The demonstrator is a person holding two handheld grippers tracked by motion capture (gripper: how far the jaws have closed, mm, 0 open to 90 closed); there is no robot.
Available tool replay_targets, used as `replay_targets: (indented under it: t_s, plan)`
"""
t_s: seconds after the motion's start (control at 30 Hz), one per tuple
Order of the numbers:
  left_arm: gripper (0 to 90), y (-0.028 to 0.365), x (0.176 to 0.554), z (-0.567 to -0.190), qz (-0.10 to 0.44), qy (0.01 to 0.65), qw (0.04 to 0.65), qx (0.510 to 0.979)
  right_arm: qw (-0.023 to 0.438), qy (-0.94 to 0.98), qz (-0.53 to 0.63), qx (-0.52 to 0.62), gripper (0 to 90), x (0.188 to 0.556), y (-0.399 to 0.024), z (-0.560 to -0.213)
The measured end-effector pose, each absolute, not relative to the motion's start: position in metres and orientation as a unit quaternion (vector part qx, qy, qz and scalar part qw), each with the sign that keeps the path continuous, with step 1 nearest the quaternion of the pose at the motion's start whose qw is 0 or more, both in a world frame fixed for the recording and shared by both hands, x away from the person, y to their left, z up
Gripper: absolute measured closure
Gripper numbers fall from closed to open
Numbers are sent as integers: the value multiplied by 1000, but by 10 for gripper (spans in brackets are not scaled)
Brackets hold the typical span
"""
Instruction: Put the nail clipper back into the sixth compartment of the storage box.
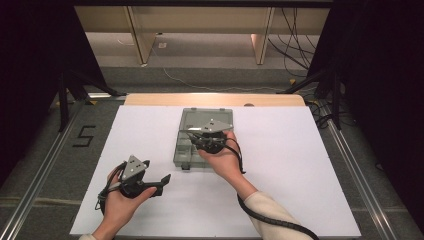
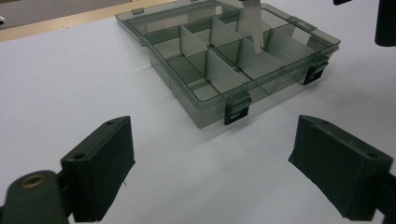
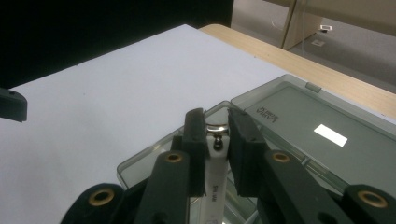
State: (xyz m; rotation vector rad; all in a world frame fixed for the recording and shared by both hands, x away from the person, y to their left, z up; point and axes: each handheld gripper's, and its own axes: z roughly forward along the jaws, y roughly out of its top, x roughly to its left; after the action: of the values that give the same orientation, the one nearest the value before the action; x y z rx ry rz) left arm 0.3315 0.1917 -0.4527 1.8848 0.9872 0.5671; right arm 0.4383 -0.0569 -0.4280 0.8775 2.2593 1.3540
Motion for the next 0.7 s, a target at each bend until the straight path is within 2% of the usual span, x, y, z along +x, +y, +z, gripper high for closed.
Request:
replay_targets:
  t_s: [0.7]
  plan:
    - [124, 192, 331, -453, 228, 401, 453, 762, 175, 814, 461, 308, 786, 439, -55, -437]
